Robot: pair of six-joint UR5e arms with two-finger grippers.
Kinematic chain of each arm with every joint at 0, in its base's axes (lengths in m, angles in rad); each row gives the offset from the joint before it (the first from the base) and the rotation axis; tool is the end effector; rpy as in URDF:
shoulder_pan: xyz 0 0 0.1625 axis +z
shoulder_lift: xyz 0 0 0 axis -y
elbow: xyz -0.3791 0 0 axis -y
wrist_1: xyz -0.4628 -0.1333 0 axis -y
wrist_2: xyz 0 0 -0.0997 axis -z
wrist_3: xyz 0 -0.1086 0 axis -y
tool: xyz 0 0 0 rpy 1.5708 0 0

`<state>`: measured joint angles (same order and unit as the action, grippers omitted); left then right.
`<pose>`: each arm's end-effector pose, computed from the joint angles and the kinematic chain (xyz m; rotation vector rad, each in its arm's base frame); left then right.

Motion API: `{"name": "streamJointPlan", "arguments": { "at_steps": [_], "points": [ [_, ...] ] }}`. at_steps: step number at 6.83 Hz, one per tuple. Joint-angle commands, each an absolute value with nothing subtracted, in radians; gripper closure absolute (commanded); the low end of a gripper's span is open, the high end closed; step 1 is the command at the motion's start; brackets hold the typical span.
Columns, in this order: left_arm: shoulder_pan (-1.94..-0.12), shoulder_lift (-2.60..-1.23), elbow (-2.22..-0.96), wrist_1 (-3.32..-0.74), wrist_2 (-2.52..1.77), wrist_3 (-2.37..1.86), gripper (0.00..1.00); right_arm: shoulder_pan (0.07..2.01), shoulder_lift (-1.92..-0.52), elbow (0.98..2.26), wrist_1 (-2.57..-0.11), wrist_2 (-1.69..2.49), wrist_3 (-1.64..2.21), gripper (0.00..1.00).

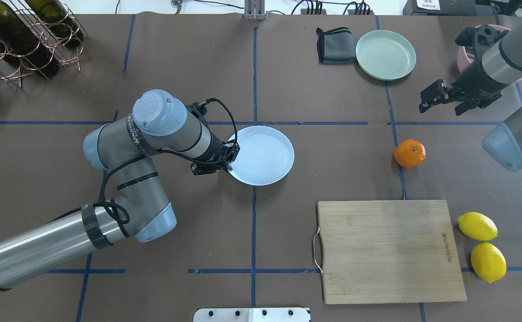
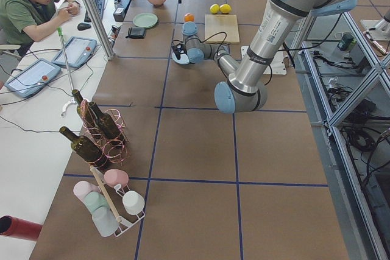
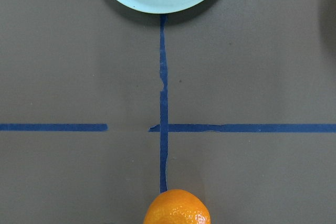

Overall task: Pick orange to plate
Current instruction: 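Slide the plate toward table center with left gripper while right arm approaches, then lower the right gripper onto the orange and grasp it while left withdraws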

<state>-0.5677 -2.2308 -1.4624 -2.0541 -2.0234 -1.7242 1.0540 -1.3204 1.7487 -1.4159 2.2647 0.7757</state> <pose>0.5959 -0.4818 0.1836 -0.1944 1.0853 -0.4133 -0.2628 -0.5916 0.3523 0.0407 -0.8732 0.0399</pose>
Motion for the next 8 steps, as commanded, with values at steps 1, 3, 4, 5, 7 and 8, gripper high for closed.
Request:
{"name": "streamJointPlan", "arguments": {
  "at_steps": [1,3,4,5,7,8],
  "points": [
    [-0.587,-2.195,-1.494,-2.052,-2.017,-1.674,0.0,1.026,-1.318,1.749,-1.416,2.237,0.794,0.0],
    [-0.644,-2.172,-1.552,-2.042,-2.031,-1.649,0.0,0.947,-1.333,1.747,-1.361,2.131,0.86,0.0],
    [-0.666,-2.171,-1.563,-2.031,-2.033,-1.605,0.0,0.916,-1.344,1.743,-1.352,2.102,0.862,0.0],
    [-0.693,-2.171,-1.597,-1.952,-2.036,-1.548,0.0,0.867,-1.344,1.74,-1.35,2.051,0.891,0.0],
    [-0.721,-2.151,-1.638,-1.899,-2.045,-1.488,0.0,0.825,-1.345,1.736,-1.35,2.014,0.897,0.0],
    [-0.727,-2.149,-1.64,-1.901,-2.045,-1.486,0.0,0.821,-1.353,1.732,-1.35,2.014,0.894,0.0]
  ]
}}
